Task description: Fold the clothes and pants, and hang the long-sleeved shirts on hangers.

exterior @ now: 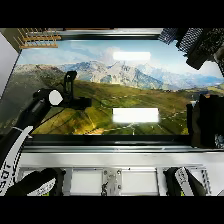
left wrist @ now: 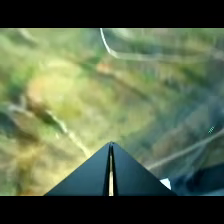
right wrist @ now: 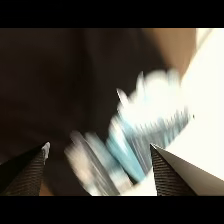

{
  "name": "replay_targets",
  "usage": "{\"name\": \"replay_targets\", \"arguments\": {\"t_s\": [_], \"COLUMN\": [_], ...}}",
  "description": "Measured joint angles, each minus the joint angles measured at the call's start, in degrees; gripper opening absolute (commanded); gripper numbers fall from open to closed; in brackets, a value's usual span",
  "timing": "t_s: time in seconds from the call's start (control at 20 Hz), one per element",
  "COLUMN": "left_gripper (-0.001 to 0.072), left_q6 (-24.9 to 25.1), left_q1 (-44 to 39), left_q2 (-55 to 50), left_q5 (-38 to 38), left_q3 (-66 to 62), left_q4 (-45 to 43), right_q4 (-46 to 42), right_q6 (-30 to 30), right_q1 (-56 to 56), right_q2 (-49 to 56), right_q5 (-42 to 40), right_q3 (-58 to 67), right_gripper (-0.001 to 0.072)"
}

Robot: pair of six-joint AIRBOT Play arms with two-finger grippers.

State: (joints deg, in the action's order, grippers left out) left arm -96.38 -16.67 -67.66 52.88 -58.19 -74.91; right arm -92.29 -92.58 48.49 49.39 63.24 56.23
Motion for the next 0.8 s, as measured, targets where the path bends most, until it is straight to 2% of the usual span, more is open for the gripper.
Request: {"name": "replay_targets", "arguments": {"t_s": [0.2,0.35,0.6,0.8], "left_gripper": [0.0009,0.0009,0.0009,0.0009], "left_q6": [-0.83,-1.36,-1.55,-1.57], "left_q1": [1.81,2.16,2.32,2.32], "left_q2": [3.43,4.61,5.16,5.25], "left_q5": [-0.94,-1.27,-1.42,-1.49], "left_q3": [0.11,0.11,0.11,0.11], "left_q4": [0.04,0.07,-0.02,-0.09], "right_q4": [16.74,27.74,34.51,35.87], "right_q6": [10.47,16.92,21.07,21.94], "right_q1": [-8.7,-21.49,-43.47,-53.16], "right_q2": [-2.58,-1.01,4.92,9.62], "right_q5": [-4.39,-5.51,-6.49,-6.73], "right_q3": [2.89,3.52,3.82,3.85], "right_gripper": [0.0706,0.0706,0.0706,0.0702]}}
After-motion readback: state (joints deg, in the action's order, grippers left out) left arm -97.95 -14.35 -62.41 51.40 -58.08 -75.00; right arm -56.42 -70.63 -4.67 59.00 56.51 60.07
